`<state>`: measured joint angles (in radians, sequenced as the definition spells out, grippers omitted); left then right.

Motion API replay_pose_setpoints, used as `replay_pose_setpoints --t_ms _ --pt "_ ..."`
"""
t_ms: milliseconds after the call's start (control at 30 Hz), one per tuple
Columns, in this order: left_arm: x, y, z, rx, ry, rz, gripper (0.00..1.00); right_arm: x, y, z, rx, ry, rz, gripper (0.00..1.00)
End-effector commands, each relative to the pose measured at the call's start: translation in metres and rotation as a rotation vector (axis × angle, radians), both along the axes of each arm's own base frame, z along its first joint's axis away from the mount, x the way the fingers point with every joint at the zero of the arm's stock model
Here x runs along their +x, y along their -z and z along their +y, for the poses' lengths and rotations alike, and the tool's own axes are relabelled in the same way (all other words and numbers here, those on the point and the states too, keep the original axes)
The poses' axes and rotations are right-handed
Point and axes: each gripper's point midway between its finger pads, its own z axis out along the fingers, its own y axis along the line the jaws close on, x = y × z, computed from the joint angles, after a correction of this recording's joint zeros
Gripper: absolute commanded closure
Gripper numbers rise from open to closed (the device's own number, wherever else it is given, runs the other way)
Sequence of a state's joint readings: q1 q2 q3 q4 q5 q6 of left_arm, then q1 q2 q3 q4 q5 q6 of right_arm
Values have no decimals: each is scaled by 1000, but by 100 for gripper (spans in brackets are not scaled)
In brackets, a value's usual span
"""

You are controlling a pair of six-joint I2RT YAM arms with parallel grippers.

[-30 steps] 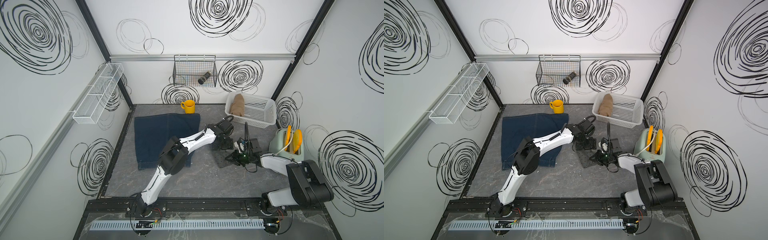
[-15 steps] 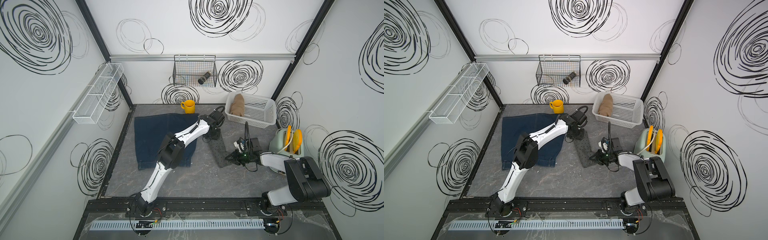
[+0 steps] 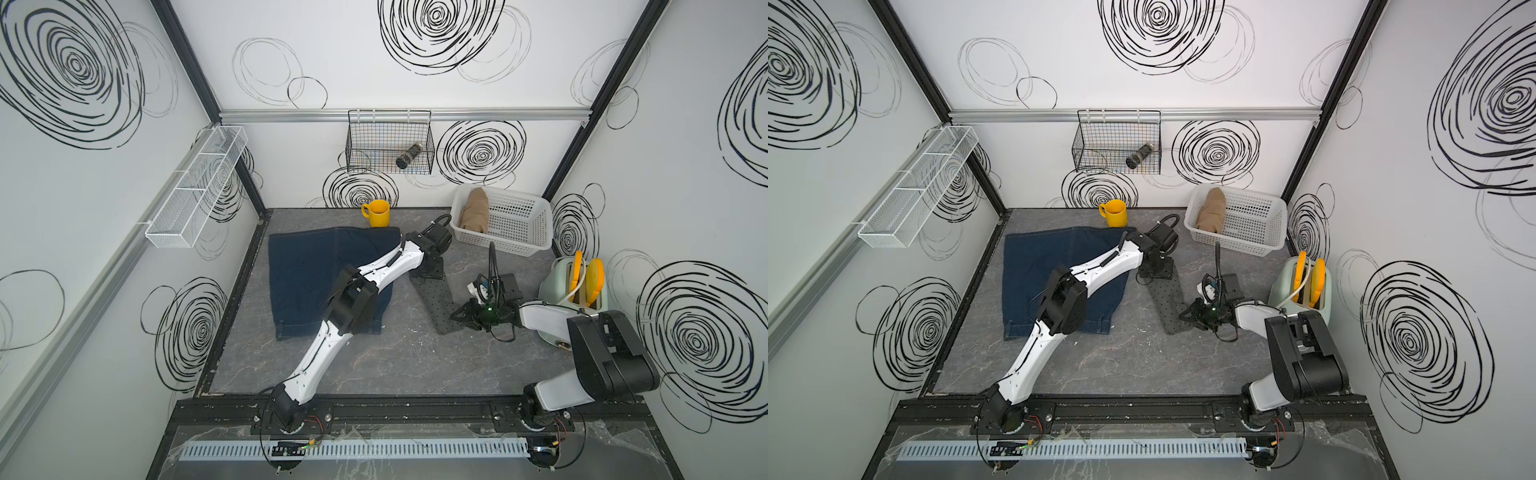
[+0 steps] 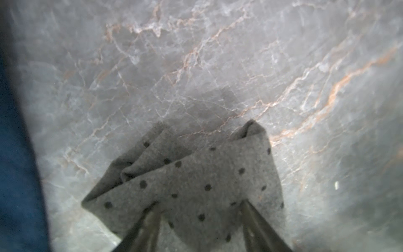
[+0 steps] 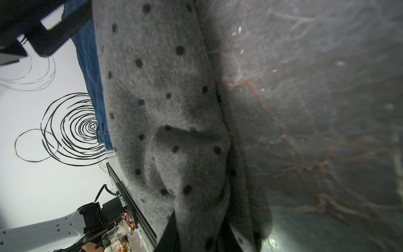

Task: Roll up the skirts
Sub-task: Roll the skirt at the center of the board.

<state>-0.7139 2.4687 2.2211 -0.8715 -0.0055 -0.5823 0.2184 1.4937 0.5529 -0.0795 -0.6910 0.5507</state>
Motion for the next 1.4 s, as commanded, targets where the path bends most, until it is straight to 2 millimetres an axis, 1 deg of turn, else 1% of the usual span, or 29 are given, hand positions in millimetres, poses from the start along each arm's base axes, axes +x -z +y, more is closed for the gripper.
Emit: replay_pose_setpoints --t_ms 0,33,67,100,167,267,300,367,400,433,467,533,667,733,800,900,967,1033,1067,1100,1133,1167,1200,1233,1267,1367 --pt "6 -55 -4 -123 42 -46 12 -24 40 -26 -176 34 129 83" --pt "5 -70 1 -147 45 -56 5 -24 40 -26 -176 35 129 83" --pt "4 -82 8 -164 44 -66 0 -24 40 -26 -175 35 127 83" --pt "1 -93 15 -187 46 -76 3 -24 39 -26 -175 34 127 84" --pt "-8 -114 28 -271 41 -101 4 -24 39 -26 -175 35 125 84" --pt "-33 -117 42 -388 31 -93 3 -23 39 -26 -173 34 123 84" --pt "-44 -111 46 -416 21 -78 4 -23 39 -25 -173 32 122 84" --pt "-65 -97 45 -467 32 -49 4 -22 39 -25 -174 31 119 85" --pt "-73 -86 44 -481 29 -36 4 -22 39 -25 -174 31 122 85" --pt "-80 -74 44 -490 23 -23 4 -22 39 -25 -172 31 120 85" --pt "-85 -66 42 -515 22 -12 4 -21 39 -25 -172 30 119 85" --pt "-94 -53 31 -592 29 28 4 -22 39 -25 -172 29 118 85" --pt "-101 -36 7 -631 77 46 4 -21 38 -25 -170 26 115 85" --pt "-101 -15 7 -578 45 73 4 -22 38 -25 -171 24 113 85" --pt "-103 0 6 -565 22 81 4 -22 38 -24 -169 23 114 85" --pt "-106 16 -5 -572 15 102 1 -21 38 -24 -167 21 111 84" --pt "-104 22 -14 -579 18 103 2 -22 38 -24 -169 19 111 84" --pt "-100 26 -23 -586 14 103 8 -22 38 -24 -167 16 109 84" --pt "-97 27 -24 -585 11 93 12 -22 38 -24 -167 13 108 84" --pt "-93 30 -24 -573 -2 81 22 -22 38 -24 -168 14 107 83" --pt "-89 34 -22 -561 -18 72 37 -22 37 -24 -167 13 105 83" --pt "-85 36 -20 -552 -35 64 49 -22 37 -24 -170 15 106 81" --pt "-82 41 -15 -537 -59 60 63 -22 37 -25 -172 17 107 80" --pt "-79 44 -10 -527 -79 56 75 -22 36 -25 -176 21 105 78" --pt "-77 47 -5 -519 -95 50 80 -20 34 -26 -177 25 96 75" --pt "-75 48 5 -505 -97 36 83 -14 23 -36 -210 77 50 49"
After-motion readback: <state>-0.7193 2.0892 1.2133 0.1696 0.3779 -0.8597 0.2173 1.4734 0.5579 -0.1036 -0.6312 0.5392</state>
